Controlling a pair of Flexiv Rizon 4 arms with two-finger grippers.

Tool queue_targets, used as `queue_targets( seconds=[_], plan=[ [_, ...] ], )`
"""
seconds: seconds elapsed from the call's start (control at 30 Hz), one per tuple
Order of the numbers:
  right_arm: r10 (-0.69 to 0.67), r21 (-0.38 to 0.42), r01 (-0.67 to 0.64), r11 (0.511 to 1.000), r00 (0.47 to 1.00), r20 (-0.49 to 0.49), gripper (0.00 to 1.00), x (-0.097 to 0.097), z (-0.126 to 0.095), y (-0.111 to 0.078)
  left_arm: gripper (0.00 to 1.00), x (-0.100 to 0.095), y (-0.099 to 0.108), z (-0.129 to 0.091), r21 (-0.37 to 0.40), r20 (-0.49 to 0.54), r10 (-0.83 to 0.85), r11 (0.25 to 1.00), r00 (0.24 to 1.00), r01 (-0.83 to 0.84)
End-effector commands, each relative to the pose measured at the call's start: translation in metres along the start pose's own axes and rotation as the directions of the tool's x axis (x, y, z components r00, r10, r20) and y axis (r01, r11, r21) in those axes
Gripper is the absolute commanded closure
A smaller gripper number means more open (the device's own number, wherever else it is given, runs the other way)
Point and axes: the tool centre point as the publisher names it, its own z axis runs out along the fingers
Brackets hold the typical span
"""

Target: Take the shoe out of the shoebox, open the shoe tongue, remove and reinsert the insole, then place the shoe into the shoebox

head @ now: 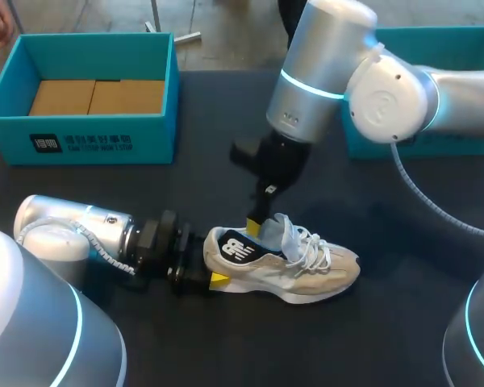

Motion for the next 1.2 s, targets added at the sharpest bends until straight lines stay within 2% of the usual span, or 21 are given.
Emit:
queue_targets(
  seconds=[0.03, 0.1, 0.13, 0.2, 0.23, 0.4, 0.83, 1.2],
  plan=[
    [0.002, -0.001, -0.002, 1.0, 1.0, 0.02, 1.0, 0.005, -0.012, -0.002, 1.0, -0.002, 0.004, 0.001, 0.0, 0.002, -0.001, 1.0, 1.0, 0.001],
    [0.0, 0.001, 0.0, 1.0, 1.0, 0.025, 1.0, 0.006, -0.013, -0.001, 1.0, -0.002, 0.004, 0.001, 0.0, 0.002, -0.001, 1.0, 1.0, 0.001],
    [-0.003, 0.004, 0.003, 1.0, 1.0, 0.026, 0.96, 0.007, -0.013, -0.001, 1.0, -0.002, 0.004, 0.001, 0.0, 0.002, -0.001, 1.0, 1.0, 0.001],
    [-0.013, 0.011, 0.013, 1.0, 1.0, 0.026, 0.73, 0.009, -0.012, 0.001, 1.0, -0.002, 0.004, 0.001, 0.0, 0.002, -0.001, 1.0, 1.0, 0.001],
    [-0.017, 0.014, 0.017, 1.0, 1.0, 0.025, 0.67, 0.01, -0.011, 0.002, 1.0, -0.002, 0.004, 0.001, 0.0, 0.002, -0.001, 1.0, 1.0, 0.001],
    [-0.016, 0.027, 0.016, 1.0, 1.0, 0.013, 0.6, 0.009, 0.0, 0.005, 1.0, -0.002, 0.004, 0.001, 0.0, 0.002, -0.001, 1.0, 1.0, 0.001],
    [0.136, 0.054, -0.137, 0.989, 0.99, 0.029, 0.62, 0.003, 0.017, 0.0, 1.0, -0.002, 0.004, 0.001, 0.0, 0.002, -0.001, 1.0, 1.0, 0.001],
    [0.193, 0.052, -0.194, 0.98, 0.981, 0.028, 0.64, 0.001, 0.025, -0.007, 1.0, -0.002, 0.004, 0.001, 0.0, 0.002, -0.001, 1.0, 1.0, 0.001]
  ],
)
